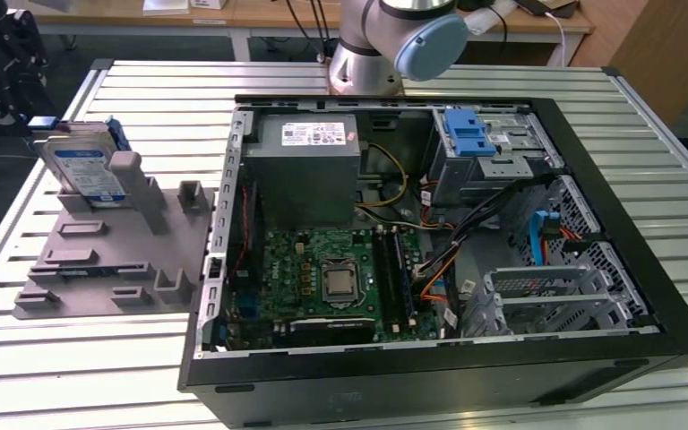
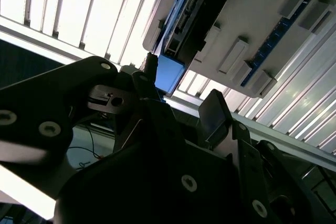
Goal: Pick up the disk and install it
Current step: 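Pick up the disk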
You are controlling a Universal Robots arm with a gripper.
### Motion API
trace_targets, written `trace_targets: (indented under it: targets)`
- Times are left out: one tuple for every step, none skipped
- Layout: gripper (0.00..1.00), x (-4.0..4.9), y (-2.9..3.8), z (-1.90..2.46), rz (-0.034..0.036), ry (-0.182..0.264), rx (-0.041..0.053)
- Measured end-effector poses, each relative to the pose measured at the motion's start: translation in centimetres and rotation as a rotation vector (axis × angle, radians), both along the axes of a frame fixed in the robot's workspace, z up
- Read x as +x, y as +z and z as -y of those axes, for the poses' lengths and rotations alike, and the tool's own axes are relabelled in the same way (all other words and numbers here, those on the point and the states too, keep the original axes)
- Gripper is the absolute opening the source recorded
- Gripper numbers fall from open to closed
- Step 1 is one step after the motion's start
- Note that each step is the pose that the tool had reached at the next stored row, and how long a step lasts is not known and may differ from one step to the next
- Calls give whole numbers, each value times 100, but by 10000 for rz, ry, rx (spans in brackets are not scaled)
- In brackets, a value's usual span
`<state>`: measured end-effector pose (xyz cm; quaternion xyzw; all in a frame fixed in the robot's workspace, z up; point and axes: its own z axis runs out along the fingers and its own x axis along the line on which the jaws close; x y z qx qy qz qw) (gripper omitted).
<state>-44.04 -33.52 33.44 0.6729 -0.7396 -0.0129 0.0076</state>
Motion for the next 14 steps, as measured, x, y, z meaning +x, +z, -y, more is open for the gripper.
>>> trace_targets:
  targets:
    - [59,0,-12,-2,4,1,1]
    - [59,0,-24,-5,6,1,0]
    - [59,0,-36,-7,10,1,0]
    - [59,0,-50,-8,19,1,0]
    - [59,0,-65,-9,31,1,0]
    - [59,0,-79,-10,43,1,0]
    - [59,0,-92,-10,59,1,0]
    - [59,0,-101,-10,75,1,0]
    - [59,-1,-108,-10,91,1,-1]
    - [59,-1,-117,-10,113,0,0]
    - [59,-2,-126,-10,141,1,0]
    - [59,-2,-136,-10,173,1,0]
    - [59,-3,-146,-10,206,0,0]
    - [59,-5,-157,-10,225,1,1]
